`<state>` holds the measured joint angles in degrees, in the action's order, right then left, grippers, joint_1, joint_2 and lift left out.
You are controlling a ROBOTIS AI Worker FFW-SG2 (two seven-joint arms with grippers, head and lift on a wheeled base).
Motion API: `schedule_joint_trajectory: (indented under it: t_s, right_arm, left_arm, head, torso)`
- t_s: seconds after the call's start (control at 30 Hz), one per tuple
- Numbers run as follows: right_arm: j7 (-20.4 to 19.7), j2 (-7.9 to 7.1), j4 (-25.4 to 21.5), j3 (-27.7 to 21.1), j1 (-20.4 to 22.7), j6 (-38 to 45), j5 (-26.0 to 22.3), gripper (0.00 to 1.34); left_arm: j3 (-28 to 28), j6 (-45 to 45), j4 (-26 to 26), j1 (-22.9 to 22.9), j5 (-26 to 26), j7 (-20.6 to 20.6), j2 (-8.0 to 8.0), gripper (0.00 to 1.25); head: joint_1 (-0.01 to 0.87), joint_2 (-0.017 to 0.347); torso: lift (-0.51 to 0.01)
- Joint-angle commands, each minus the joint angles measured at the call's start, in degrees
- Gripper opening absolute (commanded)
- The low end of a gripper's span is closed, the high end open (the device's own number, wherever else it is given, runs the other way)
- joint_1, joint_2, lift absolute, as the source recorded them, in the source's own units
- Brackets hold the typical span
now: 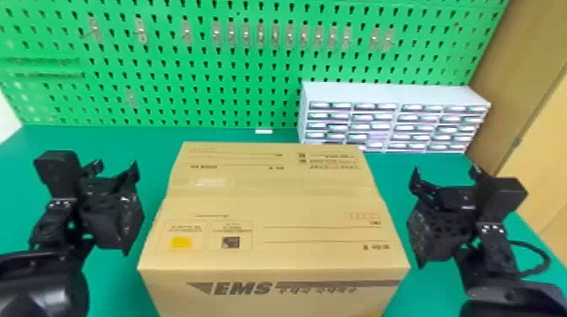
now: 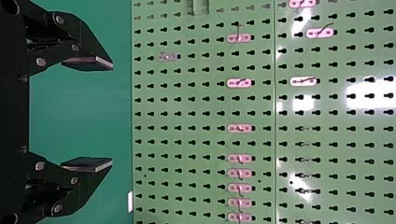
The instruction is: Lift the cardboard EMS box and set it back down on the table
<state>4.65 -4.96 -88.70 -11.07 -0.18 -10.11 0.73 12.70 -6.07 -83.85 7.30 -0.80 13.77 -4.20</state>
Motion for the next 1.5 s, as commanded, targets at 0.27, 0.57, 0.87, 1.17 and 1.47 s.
schedule_joint_trajectory:
  t_s: [0.27,0.57,0.87,1.17,1.47]
  right_arm:
    - [0.0,-0.14,-0.3,0.1,0.5,-0.7,-0.5,1.26]
    - [0.0,1.62,-0.6,-0.9,0.4,-0.8,2.3,1.26]
    - [-0.1,2.59,-0.9,-2.4,0.4,-1.7,5.4,1.26]
    - [-0.2,2.76,-0.9,-2.6,0.1,-1.6,5.9,1.26]
    - [-0.4,2.59,-0.9,-2.2,-0.1,-0.5,5.8,1.26]
  left_arm:
    - [0.2,1.1,1.1,-0.4,-0.4,0.0,-0.02,0.73]
    - [0.0,1.2,1.2,-0.4,-0.6,0.0,0.07,0.73]
    - [-0.2,1.2,1.3,-0.4,-0.6,0.0,-0.02,0.73]
    - [-0.5,1.2,1.5,-0.4,-0.6,-0.1,0.07,0.73]
    - [-0.6,1.2,1.5,-0.3,-0.7,0.0,-0.02,0.73]
  head:
    - [0.678,-0.014]
    - [0.678,-0.014]
    - [0.678,-0.014]
    - [0.678,-0.014]
    - [0.678,-0.014]
  torso:
    - [0.007]
    - [0.007]
    - [0.007]
    - [-0.010]
    - [-0.027]
